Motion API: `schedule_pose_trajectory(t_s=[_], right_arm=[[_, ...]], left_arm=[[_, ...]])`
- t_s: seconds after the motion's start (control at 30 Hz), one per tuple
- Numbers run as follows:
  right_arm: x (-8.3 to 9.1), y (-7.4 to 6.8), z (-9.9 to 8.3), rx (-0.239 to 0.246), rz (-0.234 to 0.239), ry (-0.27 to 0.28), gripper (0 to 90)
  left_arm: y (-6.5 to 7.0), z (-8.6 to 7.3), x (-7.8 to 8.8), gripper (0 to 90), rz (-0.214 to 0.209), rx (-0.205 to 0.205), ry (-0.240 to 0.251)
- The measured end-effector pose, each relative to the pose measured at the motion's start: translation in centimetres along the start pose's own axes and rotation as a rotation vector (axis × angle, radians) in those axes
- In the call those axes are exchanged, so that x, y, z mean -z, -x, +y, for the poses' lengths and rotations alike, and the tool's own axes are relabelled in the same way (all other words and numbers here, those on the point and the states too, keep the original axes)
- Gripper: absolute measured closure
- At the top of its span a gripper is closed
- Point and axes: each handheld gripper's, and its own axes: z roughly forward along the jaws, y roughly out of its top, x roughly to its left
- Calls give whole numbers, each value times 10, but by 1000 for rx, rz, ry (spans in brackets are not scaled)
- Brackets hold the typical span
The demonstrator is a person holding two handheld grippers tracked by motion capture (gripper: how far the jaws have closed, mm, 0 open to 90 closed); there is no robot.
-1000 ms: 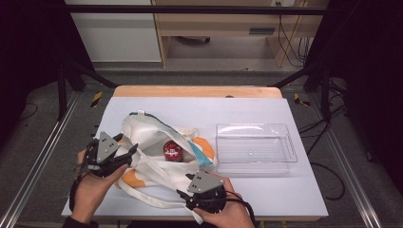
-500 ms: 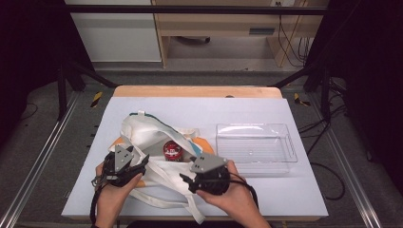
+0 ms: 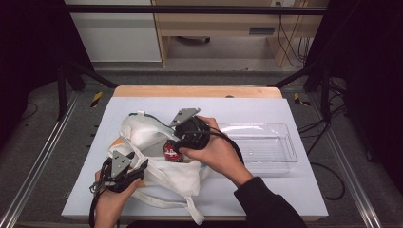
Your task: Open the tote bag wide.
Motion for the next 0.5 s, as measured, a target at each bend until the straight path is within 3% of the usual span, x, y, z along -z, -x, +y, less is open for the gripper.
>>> schedule_pose_trajectory(t_s=[0.13,0.23,0.33,0.37,0.5], right_arm=[[-23,11,8,-13,21,-54,350],[-38,16,10,-22,42,-63,344],[-49,17,10,-34,56,-83,346],[-55,16,9,-27,52,-103,360],[-62,14,7,-9,55,-149,380]], left_arm=[[3,-4,-2,508,-17,-8,-17],[3,-5,-1,554,-27,8,-18],[3,-6,-1,622,-40,15,-18],[3,-7,-2,694,-53,26,-14],[2,-7,-3,756,-70,33,-13]])
